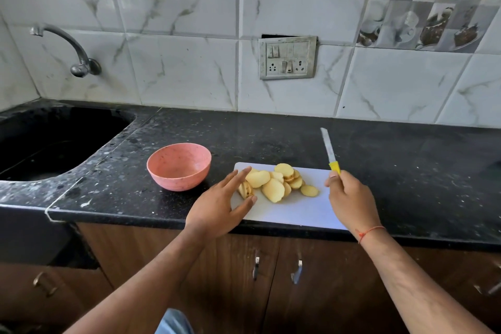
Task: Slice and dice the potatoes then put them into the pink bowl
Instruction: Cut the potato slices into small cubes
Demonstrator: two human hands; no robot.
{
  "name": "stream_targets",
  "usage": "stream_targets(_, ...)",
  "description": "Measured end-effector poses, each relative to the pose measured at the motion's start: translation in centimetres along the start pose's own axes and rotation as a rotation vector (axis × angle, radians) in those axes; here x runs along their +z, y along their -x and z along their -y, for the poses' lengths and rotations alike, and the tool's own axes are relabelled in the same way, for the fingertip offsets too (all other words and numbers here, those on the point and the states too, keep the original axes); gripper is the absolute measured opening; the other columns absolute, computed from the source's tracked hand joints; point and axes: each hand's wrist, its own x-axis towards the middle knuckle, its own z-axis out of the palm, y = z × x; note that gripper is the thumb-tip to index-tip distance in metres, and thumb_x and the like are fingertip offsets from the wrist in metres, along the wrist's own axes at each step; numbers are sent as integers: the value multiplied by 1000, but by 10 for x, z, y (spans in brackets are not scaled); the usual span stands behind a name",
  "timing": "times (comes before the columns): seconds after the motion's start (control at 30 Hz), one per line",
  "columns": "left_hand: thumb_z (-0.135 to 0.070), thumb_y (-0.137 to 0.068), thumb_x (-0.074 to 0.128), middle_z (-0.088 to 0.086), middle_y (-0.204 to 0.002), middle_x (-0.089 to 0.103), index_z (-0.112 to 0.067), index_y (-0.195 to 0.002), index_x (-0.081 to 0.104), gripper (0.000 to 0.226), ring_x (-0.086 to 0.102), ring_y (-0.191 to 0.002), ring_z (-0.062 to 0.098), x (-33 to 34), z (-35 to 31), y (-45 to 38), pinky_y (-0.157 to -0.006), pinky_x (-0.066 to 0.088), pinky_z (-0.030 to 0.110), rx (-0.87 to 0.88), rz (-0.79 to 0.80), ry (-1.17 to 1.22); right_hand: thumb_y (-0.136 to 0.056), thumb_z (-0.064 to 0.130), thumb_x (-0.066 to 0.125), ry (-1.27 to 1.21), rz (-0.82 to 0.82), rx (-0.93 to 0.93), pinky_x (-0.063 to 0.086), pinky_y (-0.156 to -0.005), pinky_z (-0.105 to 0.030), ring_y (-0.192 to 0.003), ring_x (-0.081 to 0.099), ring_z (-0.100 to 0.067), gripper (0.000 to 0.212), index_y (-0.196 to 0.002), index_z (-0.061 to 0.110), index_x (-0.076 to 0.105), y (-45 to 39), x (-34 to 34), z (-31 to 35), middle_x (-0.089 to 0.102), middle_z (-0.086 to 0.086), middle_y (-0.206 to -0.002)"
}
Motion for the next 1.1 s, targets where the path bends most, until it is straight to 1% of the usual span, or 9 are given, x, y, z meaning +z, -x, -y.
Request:
stream_targets(0.13, -67, -94, 64, -18, -163, 43, -55, -164, 14, 86, 48, -144, 7, -1, 1, 0, -108, 47, 28, -46, -19, 36, -109, 38, 41, -2, -71, -14, 48, -62, -42, -67, 59, -29, 35, -93, 20, 67, -14, 15, -18, 66, 6, -74)
stream_targets(0.3, -64, -83, 80, -25, -158, 47, -48, -165, 19, 104, 47, -143, 0, 1, 7, 0, -116, 42, 26, -98, -36, 148, -107, 33, 48, 220, -43, -195, 19, -47, -32, -49, 35, -10, 31, -83, 14, 52, -17, 28, -39, 44, 7, -56)
stream_targets(0.4, -63, -79, 85, -29, -153, 52, -50, -164, 23, 106, 48, -141, -5, 2, 11, 0, -119, 43, 29, -103, -26, 208, -107, 34, 48, 277, -24, -265, 17, -46, -29, -48, 31, -9, 29, -82, 18, 47, -22, 27, -46, 40, 7, -56)
stream_targets(0.57, -44, -78, 94, -31, -149, 54, -46, -163, 30, 107, 53, -136, -9, 2, 13, 1, -119, 46, 33, -87, 5, 348, -106, 31, 52, 276, 1, -360, 22, -50, -35, -51, 36, -25, 28, -82, 16, 51, -33, 20, -57, 39, 8, -56)
stream_targets(0.7, -36, -80, 94, -29, -149, 56, -40, -164, 33, 103, 56, -134, -6, 1, 13, 0, -118, 48, 36, -78, -7, 393, -105, 28, 52, 341, -119, -360, 50, -72, -43, -91, 53, -33, 25, -93, 10, 64, -36, 23, -61, 63, -7, -97)
stream_targets(0.8, -34, -84, 91, -26, -150, 56, -36, -164, 34, 98, 55, -135, -6, 0, 12, 1, -118, 47, 35, -56, -17, 401, -108, 30, 43, 357, -60, -220, 50, -97, -49, -121, 54, -43, 34, -108, 4, 65, -42, 26, -63, 60, -19, -135)
stream_targets(0.87, -34, -87, 89, -26, -151, 55, -34, -164, 34, 95, 54, -136, -6, -1, 11, 1, -119, 46, 35, -47, -18, 411, -108, 35, 38, 380, 9, -160, 51, -80, -46, -107, 58, -40, 32, -104, 9, 57, -42, 26, -58, 63, -18, -126)
stream_targets(0.93, -38, -88, 88, -26, -152, 54, -34, -165, 34, 94, 52, -138, -6, 0, 12, 0, -120, 45, 36, -44, -22, 404, -108, 35, 37, 393, 49, -170, 38, -62, -40, -83, 55, -37, 27, -104, 12, 52, -38, 26, -51, 68, -15, -102)
stream_targets(1.1, -37, -88, 87, -30, -152, 53, -35, -165, 33, 94, 52, -138, -8, -3, 10, 0, -121, 44, 33, -26, 2, 414, -110, 34, 38, 439, 83, -174, 31, -58, -39, -69, 43, -29, 30, -117, 11, 55, -34, 21, -43, 68, -12, -91)
